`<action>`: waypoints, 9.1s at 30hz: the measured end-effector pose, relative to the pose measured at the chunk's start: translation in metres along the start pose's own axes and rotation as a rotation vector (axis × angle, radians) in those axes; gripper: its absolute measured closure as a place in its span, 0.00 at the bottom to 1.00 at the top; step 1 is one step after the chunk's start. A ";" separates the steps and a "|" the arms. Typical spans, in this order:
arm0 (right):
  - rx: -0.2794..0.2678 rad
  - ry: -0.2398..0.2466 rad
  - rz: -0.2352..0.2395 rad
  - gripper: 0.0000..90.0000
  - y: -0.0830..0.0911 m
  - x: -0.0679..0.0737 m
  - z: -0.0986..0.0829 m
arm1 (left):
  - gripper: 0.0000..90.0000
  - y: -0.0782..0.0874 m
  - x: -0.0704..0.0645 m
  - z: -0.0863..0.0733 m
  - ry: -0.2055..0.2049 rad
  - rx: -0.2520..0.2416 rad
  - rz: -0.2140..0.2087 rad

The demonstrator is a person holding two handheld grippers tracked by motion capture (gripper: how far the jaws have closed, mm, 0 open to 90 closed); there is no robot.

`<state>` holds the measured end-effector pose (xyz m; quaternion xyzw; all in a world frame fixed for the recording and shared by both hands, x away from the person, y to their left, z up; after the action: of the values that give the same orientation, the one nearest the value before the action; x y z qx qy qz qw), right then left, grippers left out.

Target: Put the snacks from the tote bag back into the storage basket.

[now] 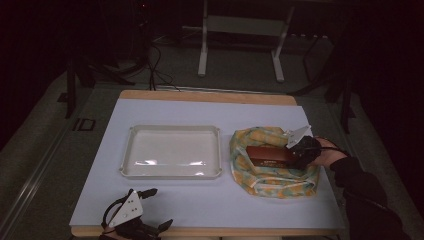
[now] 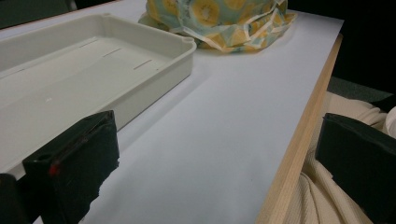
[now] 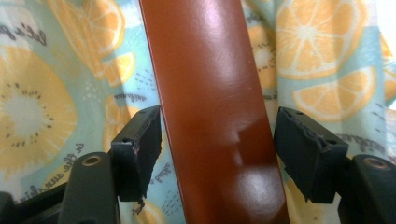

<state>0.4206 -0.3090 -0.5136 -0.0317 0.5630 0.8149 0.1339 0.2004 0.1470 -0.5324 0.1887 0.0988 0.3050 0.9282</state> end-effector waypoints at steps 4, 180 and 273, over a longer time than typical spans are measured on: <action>0.063 0.041 0.001 0.38 -0.004 0.001 0.001 | 0.00 0.001 0.001 0.000 0.002 -0.002 0.004; -0.170 0.380 0.086 0.48 -0.015 0.039 0.277 | 0.00 0.002 -0.009 0.000 -0.049 -0.005 -0.064; -0.076 0.118 0.030 0.22 -0.031 0.021 0.251 | 0.00 0.001 -0.010 -0.001 -0.050 0.006 -0.076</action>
<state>0.4331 -0.0627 -0.4552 -0.0763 0.5389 0.8344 0.0869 0.1917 0.1421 -0.5323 0.1950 0.0834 0.2645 0.9408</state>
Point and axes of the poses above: each handheld gripper's, and its own axes: y roughly backward along the jaws, z roughly out of its top, x roughly to its left, the point moved 5 cm from there along -y, roughly forward along the jaws, and after that the axes turned 3 degrees about y, right-handed, at the moved point
